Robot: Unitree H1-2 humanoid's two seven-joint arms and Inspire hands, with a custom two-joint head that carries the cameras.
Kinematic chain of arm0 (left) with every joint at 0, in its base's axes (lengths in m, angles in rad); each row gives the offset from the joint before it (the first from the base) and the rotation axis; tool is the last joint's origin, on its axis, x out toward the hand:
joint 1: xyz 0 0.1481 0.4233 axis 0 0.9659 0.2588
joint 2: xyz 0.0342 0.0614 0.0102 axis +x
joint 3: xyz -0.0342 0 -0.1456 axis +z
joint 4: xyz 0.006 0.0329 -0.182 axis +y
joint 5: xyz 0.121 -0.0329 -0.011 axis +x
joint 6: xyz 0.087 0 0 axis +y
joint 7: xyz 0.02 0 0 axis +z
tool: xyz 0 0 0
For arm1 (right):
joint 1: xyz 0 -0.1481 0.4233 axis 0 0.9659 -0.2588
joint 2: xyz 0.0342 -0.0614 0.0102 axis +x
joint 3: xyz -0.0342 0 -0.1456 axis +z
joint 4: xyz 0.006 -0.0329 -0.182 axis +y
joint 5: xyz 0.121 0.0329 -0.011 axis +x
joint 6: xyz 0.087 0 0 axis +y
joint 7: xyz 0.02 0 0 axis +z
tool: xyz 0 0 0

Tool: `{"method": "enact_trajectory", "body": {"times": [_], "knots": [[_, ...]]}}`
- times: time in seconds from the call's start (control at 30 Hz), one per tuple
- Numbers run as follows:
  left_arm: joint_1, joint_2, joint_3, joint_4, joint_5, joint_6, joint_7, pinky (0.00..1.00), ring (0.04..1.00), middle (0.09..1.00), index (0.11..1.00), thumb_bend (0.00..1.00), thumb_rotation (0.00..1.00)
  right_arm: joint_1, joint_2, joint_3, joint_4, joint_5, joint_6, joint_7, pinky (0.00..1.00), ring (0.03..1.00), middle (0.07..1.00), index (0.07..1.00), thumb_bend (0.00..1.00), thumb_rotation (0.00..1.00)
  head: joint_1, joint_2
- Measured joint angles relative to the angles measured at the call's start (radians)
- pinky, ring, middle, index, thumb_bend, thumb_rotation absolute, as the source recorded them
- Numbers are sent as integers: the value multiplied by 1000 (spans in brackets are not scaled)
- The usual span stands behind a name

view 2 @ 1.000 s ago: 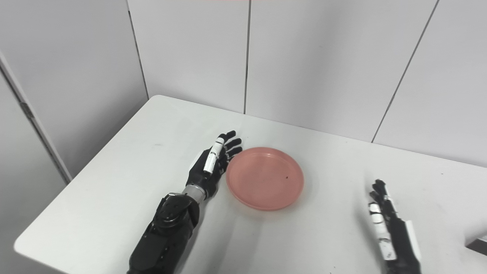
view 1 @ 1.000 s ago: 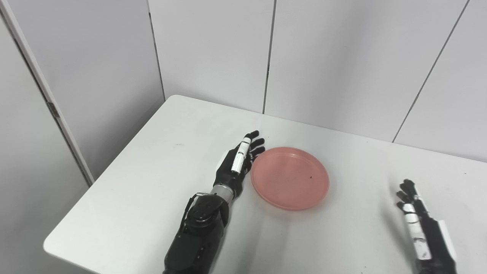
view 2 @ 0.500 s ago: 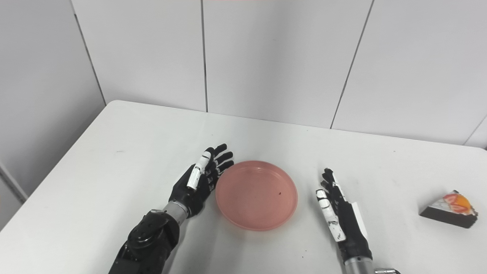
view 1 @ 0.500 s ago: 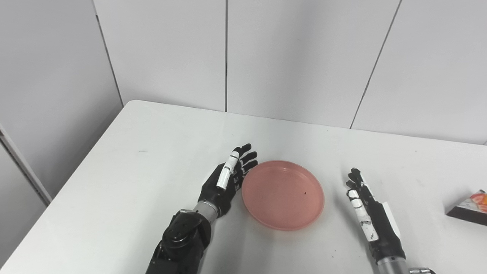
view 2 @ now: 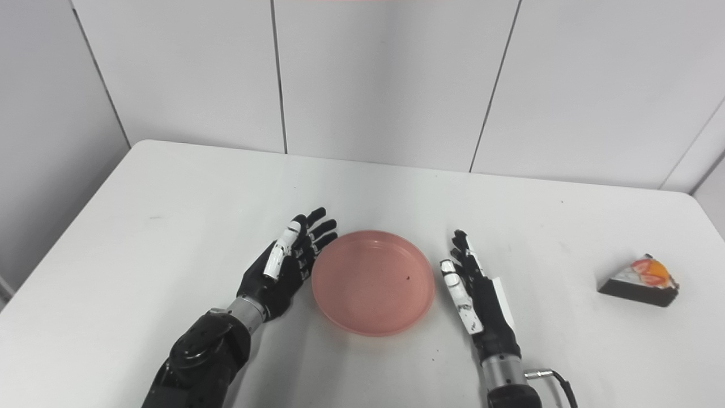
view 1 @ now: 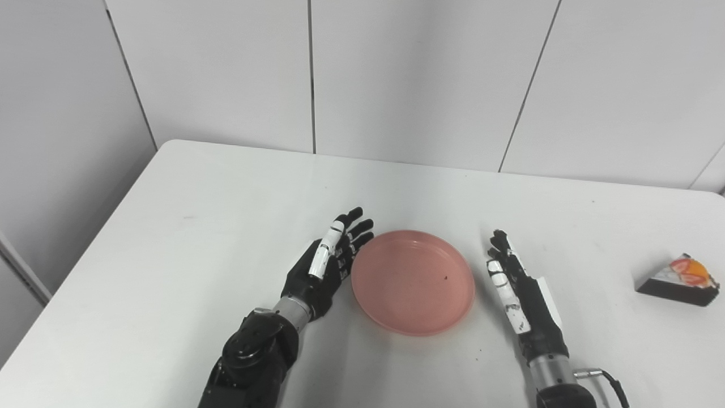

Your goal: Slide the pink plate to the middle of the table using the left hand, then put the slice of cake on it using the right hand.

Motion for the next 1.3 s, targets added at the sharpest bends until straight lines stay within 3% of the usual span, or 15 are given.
{"method": "enact_trajectory", "body": {"times": [0.33, 0.53, 0.67, 0.83, 0.97, 1.13, 1.3], "knots": [[0, 8, 21, 6, -3, -1, -11, 943, 931, 934, 933, 384, 1000, 5, 9, 9, -11, -7, 23, -28, 911, 932, 955, 959, 265, 1000, -63, 5], [-1, 18, 39, 15, -11, -3, -23, 944, 927, 934, 930, 388, 1000, 4, 17, 11, -12, -35, 21, -65, 889, 916, 945, 957, 281, 1000, -181, -15], [-7, 32, 55, 28, -23, -9, -41, 948, 929, 936, 934, 386, 1000, 4, 18, 12, -20, -82, 9, -97, 865, 911, 936, 953, 377, 1000, -233, -26], [-14, 43, 68, 44, -23, -20, -62, 949, 931, 934, 938, 392, 1000, -13, -2, 16, -70, -206, 8, -149, 814, 881, 939, 961, 570, 977, -304, -40], [-14, 60, 72, 54, -29, -35, -87, 950, 935, 938, 941, 390, 1000, -41, -23, -3, -119, -261, 12, -161, 787, 864, 936, 967, 613, 958, -342, -48], [-15, 73, 85, 86, -51, -79, -117, 960, 934, 938, 939, 392, 1000, -65, -39, -18, -190, -333, 85, -156, 752, 832, 913, 964, 752, 871, -400, -61], [-20, 90, 88, 116, -66, -116, -147, 951, 937, 941, 940, 410, 1000, -105, -112, -30, -256, -391, 140, -109, 694, 835, 951, 988, 840, 731, -440, -77]]}}
